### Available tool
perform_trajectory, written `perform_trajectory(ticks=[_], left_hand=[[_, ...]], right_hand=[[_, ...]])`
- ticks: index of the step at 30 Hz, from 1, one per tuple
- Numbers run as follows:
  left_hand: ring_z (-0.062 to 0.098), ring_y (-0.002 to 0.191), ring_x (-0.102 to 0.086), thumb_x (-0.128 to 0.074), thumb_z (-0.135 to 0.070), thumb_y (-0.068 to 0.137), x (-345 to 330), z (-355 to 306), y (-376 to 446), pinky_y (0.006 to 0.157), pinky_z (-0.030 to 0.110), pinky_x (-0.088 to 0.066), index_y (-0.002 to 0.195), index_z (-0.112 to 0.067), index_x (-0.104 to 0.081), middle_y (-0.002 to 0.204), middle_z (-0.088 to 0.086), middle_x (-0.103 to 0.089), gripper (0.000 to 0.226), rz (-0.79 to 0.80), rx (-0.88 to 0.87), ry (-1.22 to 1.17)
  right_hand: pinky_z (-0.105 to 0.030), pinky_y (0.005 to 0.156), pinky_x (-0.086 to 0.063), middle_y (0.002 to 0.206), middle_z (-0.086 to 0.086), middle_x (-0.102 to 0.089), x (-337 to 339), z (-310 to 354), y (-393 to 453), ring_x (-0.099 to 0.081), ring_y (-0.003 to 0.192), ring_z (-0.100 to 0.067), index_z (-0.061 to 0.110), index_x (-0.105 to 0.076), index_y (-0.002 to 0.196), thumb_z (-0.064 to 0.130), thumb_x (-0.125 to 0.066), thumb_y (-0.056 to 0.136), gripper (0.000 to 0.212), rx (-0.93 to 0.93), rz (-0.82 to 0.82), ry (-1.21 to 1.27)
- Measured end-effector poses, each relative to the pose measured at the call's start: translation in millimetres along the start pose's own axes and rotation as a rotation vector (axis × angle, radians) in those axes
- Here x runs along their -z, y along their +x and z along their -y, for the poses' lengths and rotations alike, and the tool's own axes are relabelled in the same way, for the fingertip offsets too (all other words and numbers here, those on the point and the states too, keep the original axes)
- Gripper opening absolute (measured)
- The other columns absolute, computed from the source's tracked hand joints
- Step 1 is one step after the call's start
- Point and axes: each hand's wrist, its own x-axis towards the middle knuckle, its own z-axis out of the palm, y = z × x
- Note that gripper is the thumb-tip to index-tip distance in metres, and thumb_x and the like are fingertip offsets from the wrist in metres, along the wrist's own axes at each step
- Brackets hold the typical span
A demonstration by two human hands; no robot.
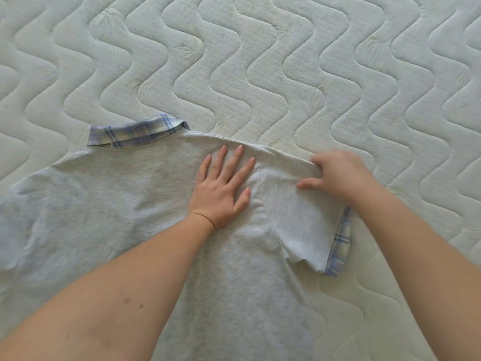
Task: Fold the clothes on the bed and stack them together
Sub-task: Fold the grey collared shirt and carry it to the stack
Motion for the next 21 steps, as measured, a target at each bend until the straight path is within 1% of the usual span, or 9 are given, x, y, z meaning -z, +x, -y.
perform_trajectory(ticks=[4,6,9,11,13,15,18,20,21], left_hand=[[0.026,0.152,-0.006,-0.03,-0.05,0.096,-2.7,0.6,-0.1,0.121,0.05,-0.011,0.156,-0.036,-0.018,0.165,0.001,-0.01,0.063,0.009,0.005,0.007],[0.024,0.153,-0.003,-0.029,-0.051,0.095,-5.0,0.9,-0.2,0.122,0.048,-0.008,0.156,-0.037,-0.014,0.166,0.003,-0.005,0.065,0.016,0.018,0.008],[0.023,0.153,-0.001,-0.028,-0.051,0.095,-8.1,1.8,0.4,0.122,0.047,-0.006,0.157,-0.038,-0.011,0.166,0.004,-0.003,0.065,0.024,0.023,0.024],[0.022,0.153,-0.001,-0.029,-0.051,0.095,-9.7,2.5,0.5,0.122,0.046,-0.005,0.157,-0.037,-0.012,0.166,0.004,-0.004,0.065,0.018,0.024,0.026],[0.022,0.153,-0.001,-0.029,-0.051,0.095,-10.9,2.6,0.6,0.122,0.046,-0.004,0.157,-0.037,-0.012,0.166,0.003,-0.004,0.065,0.01,0.023,0.027],[0.022,0.153,0.0,-0.029,-0.05,0.095,-11.6,2.8,0.7,0.122,0.046,-0.004,0.157,-0.037,-0.011,0.166,0.004,-0.004,0.066,0.011,0.023,0.028],[0.022,0.153,0.001,-0.029,-0.05,0.095,-12.0,3.5,0.7,0.122,0.046,-0.004,0.157,-0.038,-0.01,0.166,0.004,-0.004,0.066,0.013,0.022,0.029],[0.022,0.153,0.001,-0.029,-0.05,0.095,-12.2,4.1,0.2,0.122,0.046,-0.003,0.157,-0.038,-0.009,0.166,0.004,-0.003,0.066,0.018,0.018,0.028],[0.022,0.153,0.001,-0.029,-0.051,0.095,-12.3,4.2,-0.2,0.122,0.046,-0.003,0.157,-0.038,-0.009,0.166,0.004,-0.003,0.066,0.018,0.017,0.027]], right_hand=[[-0.032,0.065,-0.035,0.076,0.01,-0.056,13.7,-31.7,-13.0,-0.056,0.083,-0.021,0.03,-0.058,0.075,0.056,-0.071,0.079,0.03,-0.212,-0.031,0.235],[-0.032,0.064,-0.035,0.079,0.005,-0.062,11.3,-42.5,-18.3,-0.057,0.083,-0.024,0.027,-0.063,0.081,0.054,-0.063,0.087,0.028,-0.292,-0.134,0.223],[-0.035,0.065,-0.035,0.087,-0.011,-0.068,-1.1,-46.8,-28.8,-0.059,0.087,-0.034,0.017,-0.065,0.091,0.046,-0.051,0.097,0.033,-0.368,-0.362,0.146],[-0.041,0.074,-0.039,0.095,-0.015,-0.067,-12.4,-43.2,-42.0,-0.057,0.092,-0.037,0.012,-0.064,0.099,0.041,-0.05,0.098,0.032,-0.382,-0.511,0.204],[-0.044,0.087,-0.04,0.106,-0.012,-0.063,-25.2,-32.3,-62.1,-0.054,0.1,-0.034,0.011,-0.058,0.113,0.042,-0.051,0.097,0.036,-0.44,-0.603,0.382],[-0.045,0.095,-0.042,0.114,-0.011,-0.058,-42.8,-18.4,-86.0,-0.054,0.106,-0.03,0.01,-0.051,0.124,0.049,-0.054,0.094,0.049,-0.536,-0.61,0.553],[-0.048,0.097,-0.043,0.112,-0.009,-0.055,-69.8,11.2,-122.1,-0.054,0.108,-0.031,0.009,-0.047,0.128,0.059,-0.058,0.084,0.068,-0.7,-0.503,0.709],[-0.046,0.098,-0.037,0.114,-0.012,-0.054,-86.1,36.6,-144.5,-0.051,0.111,-0.033,0.006,-0.048,0.129,0.056,-0.059,0.086,0.067,-0.671,-0.541,0.551],[-0.045,0.099,-0.035,0.119,-0.014,-0.054,-93.1,51.3,-152.8,-0.049,0.115,-0.033,0.006,-0.049,0.13,0.052,-0.058,0.088,0.063,-0.562,-0.587,0.455]])
